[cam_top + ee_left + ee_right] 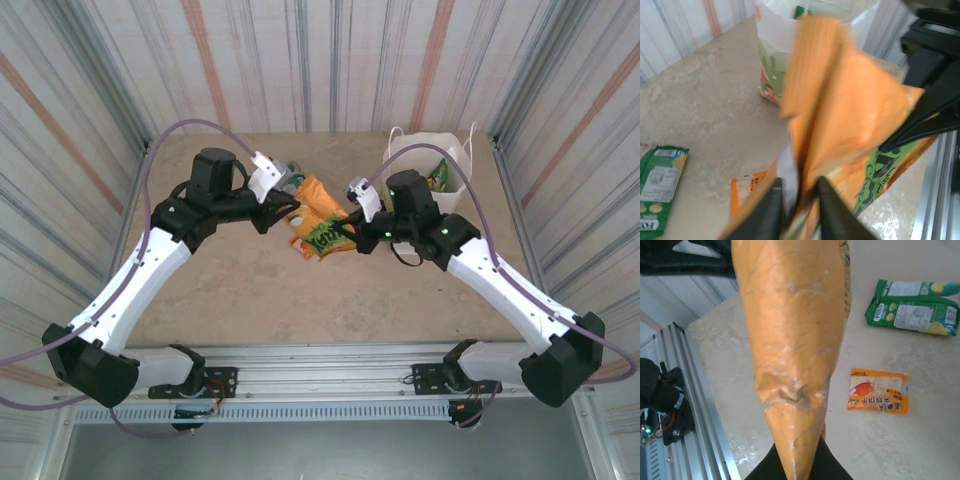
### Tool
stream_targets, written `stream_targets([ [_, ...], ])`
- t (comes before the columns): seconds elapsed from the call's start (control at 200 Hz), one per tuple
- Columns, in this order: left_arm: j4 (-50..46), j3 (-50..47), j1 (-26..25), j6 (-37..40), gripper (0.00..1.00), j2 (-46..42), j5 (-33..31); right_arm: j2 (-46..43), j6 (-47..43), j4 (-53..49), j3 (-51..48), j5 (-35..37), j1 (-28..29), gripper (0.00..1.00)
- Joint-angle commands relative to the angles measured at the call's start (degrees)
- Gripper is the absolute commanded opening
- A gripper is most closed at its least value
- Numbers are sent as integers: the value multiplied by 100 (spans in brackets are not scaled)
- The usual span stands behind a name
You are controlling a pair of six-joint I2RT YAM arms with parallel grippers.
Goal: Place the snacks into the paper bag
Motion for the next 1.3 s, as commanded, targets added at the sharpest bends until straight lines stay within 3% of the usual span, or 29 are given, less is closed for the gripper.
stream_targets([
  [0.0, 202, -43, 8, -309, 43, -166, -461, -430, 341, 18, -48, -80, -256, 6],
  [0.13, 569, -23, 15, -770, 55, -109, -561, -856, 505, -235, 124, -40, -616, 3],
  [0.351, 1518, 99, -60, -1752, 57, 364, -320, -1180, 894, -858, 1019, -31, -1722, 3],
  [0.581, 1573, 1078, -649, -1843, 57, 1469, -172, -1241, 1277, -1142, 1892, -414, -3126, 4],
  [0.732, 1775, 1849, -996, -2031, 57, 2298, 19, -670, 1567, -1215, 2324, -534, -3748, 3],
  [0.977, 1920, 3179, -1118, -2416, 60, 3476, 212, 116, 1235, -1784, 2846, 153, -3937, 4],
  [1.293, 2501, 3761, -1222, -2892, 61, 4238, 619, 658, 1010, -2207, 2806, 313, -3924, 3],
])
